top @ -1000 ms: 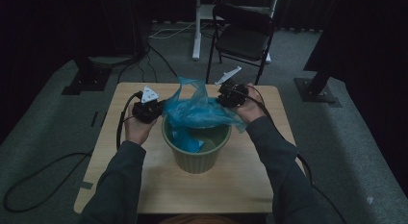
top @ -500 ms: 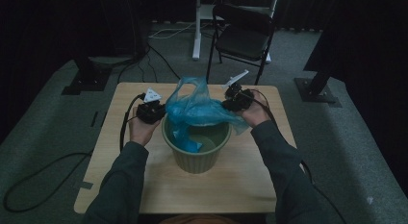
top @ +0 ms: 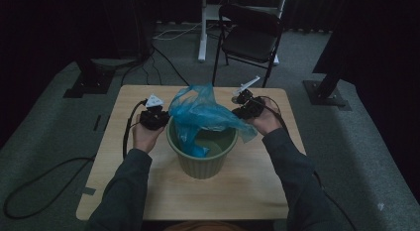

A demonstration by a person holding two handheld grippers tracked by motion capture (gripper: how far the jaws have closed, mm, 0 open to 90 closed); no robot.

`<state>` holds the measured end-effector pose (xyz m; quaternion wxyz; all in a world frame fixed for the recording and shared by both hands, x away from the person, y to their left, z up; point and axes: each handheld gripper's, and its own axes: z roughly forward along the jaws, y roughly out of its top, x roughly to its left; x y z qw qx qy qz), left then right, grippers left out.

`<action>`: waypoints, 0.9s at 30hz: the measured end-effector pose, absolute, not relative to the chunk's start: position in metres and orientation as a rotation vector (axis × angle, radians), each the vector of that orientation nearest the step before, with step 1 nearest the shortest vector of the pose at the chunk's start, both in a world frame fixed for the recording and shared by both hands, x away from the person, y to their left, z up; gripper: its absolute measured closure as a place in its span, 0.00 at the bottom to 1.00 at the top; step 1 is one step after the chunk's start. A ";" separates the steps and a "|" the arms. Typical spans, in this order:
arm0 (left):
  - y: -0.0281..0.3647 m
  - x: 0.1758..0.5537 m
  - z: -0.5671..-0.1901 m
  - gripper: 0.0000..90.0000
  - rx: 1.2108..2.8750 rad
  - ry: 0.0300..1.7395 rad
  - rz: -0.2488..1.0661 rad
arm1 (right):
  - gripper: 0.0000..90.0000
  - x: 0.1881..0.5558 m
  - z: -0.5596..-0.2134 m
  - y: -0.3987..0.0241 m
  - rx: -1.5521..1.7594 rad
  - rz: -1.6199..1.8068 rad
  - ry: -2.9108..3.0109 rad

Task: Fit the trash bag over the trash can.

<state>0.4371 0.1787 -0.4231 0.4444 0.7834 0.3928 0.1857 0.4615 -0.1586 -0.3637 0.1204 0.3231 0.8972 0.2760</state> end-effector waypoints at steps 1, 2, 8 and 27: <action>0.179 0.436 -0.423 0.99 1.933 0.975 0.451 | 0.94 0.460 -0.364 -0.160 0.942 0.805 2.624; 0.181 0.435 -0.423 0.98 1.926 0.972 0.445 | 0.94 0.458 -0.364 -0.161 0.943 0.805 2.626; 0.193 0.425 -0.420 0.93 1.870 0.976 0.417 | 0.94 0.451 -0.364 -0.168 0.937 0.827 2.630; 0.193 0.407 -0.378 0.70 1.794 0.864 0.456 | 0.94 0.447 -0.361 -0.169 0.911 0.843 2.627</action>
